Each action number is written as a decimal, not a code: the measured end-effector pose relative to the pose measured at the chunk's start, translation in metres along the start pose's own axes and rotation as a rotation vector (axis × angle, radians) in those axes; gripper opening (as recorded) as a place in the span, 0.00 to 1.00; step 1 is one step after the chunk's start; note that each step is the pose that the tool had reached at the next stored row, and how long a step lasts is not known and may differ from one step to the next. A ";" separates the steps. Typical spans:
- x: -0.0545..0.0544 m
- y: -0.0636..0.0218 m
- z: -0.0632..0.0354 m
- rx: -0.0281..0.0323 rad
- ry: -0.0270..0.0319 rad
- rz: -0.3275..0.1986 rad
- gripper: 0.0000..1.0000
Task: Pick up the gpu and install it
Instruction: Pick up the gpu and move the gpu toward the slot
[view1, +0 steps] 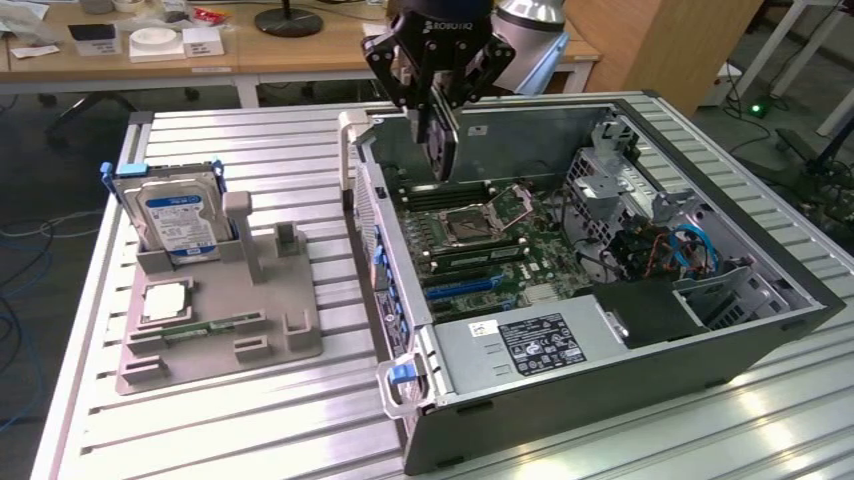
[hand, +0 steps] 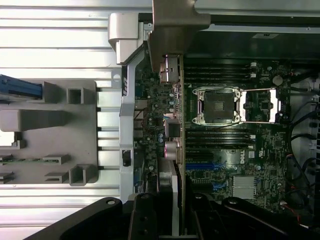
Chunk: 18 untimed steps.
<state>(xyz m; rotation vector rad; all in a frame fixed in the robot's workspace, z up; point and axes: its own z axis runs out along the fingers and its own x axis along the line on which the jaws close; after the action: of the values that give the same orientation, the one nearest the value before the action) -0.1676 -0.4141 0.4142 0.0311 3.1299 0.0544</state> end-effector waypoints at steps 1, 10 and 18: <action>-0.001 0.0000 0.0000 0.0000 0.0000 0.000 0.28; -0.013 0.0003 0.0001 0.0000 0.0001 0.000 0.28; -0.022 0.0004 0.0002 0.0001 0.0000 0.000 0.28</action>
<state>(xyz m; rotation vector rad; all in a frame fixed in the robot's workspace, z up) -0.1452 -0.4142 0.4142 0.0309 3.1299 0.0542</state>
